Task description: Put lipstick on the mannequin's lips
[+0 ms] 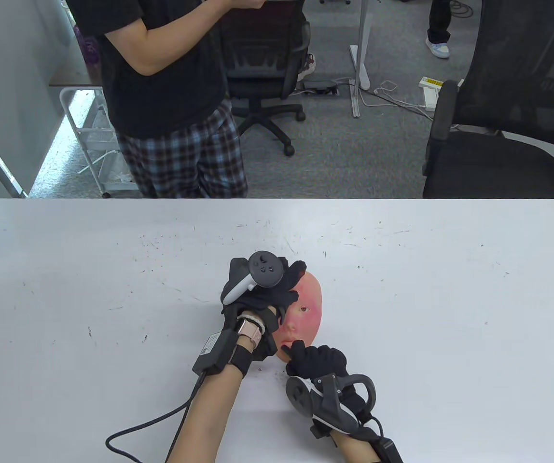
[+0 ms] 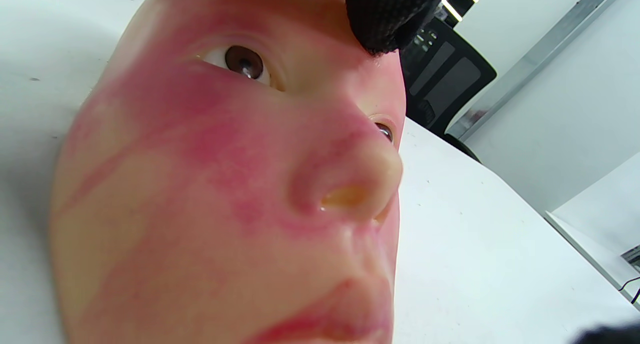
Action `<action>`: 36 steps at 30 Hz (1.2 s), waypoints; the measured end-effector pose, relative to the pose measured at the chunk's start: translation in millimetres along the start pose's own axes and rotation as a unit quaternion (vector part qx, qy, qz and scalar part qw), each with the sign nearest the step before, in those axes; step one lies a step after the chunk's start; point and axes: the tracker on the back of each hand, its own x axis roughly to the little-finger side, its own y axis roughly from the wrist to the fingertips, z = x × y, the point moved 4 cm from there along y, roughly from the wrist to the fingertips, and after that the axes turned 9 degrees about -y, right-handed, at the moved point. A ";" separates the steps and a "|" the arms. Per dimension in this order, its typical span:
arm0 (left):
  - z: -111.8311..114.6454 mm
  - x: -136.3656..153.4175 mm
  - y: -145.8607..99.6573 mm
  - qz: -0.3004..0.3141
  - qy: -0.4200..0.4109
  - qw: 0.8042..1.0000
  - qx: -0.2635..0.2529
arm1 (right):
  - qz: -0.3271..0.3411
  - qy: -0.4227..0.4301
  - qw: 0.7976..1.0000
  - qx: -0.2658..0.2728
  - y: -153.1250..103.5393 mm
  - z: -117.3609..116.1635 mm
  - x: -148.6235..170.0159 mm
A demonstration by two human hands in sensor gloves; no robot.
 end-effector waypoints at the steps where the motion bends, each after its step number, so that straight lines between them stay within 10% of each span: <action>1: 0.0 0.0 0.0 0.000 0.000 1.000 0.000 | -0.001 0.001 1.000 0.001 -0.3 0.2 0.5; 36: 1.3 0.3 -0.4 0.002 -0.001 1.000 0.004 | -0.044 -0.041 0.997 0.038 -3.0 9.3 2.6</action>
